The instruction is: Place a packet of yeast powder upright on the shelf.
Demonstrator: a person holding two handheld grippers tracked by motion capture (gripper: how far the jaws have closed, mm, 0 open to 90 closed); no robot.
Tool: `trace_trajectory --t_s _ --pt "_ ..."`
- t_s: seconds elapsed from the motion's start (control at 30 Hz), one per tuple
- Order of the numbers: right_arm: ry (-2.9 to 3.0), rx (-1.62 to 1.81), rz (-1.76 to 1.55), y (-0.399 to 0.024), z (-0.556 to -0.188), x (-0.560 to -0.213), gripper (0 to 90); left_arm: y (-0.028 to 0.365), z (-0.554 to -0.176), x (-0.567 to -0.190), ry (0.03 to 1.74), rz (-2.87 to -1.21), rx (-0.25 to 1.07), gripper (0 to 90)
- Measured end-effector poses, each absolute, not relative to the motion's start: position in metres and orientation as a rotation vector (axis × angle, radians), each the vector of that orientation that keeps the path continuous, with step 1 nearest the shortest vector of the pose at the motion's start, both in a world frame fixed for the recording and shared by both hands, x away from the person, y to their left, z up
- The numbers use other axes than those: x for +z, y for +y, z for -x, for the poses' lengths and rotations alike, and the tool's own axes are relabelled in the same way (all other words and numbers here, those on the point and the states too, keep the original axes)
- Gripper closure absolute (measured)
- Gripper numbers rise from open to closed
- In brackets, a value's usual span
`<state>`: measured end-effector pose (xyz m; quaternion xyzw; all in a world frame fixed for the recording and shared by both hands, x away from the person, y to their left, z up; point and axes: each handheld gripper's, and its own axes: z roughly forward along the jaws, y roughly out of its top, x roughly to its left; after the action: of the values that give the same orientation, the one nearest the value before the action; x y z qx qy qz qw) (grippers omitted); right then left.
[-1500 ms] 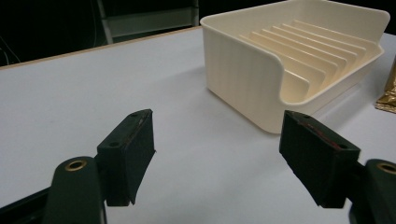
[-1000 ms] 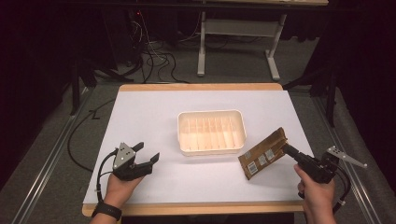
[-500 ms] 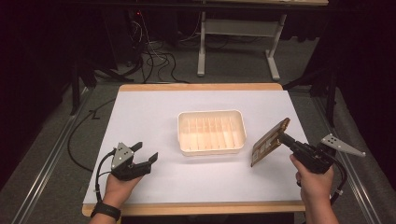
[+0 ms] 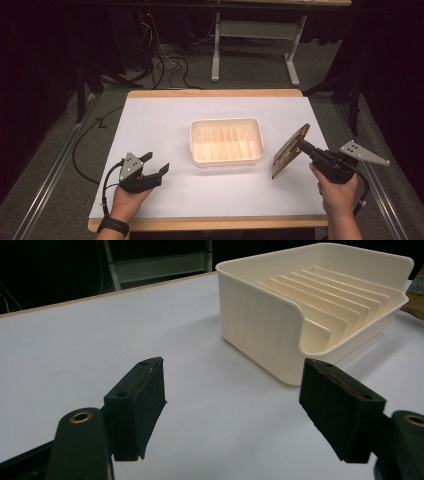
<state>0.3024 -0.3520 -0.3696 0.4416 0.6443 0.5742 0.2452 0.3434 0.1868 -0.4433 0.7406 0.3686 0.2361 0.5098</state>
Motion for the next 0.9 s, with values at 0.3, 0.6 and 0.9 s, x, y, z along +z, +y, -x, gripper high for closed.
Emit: trace_trajectory --t_s 0.3,0.6,0.9 --pt "1.797 1.597 -1.207 -0.349 -0.302 -0.382 90.0 0.185 -0.343 -0.444 0.886 -1.784 0.567 26.7" --pt "1.787 1.606 -1.175 -0.348 -0.301 -0.38 90.0 0.185 -0.344 -0.444 0.886 -1.784 0.568 26.8" --pt "1.766 1.636 -1.129 -0.348 -0.296 -0.369 90.0 0.185 -0.343 -0.444 0.886 -1.781 0.567 26.7"
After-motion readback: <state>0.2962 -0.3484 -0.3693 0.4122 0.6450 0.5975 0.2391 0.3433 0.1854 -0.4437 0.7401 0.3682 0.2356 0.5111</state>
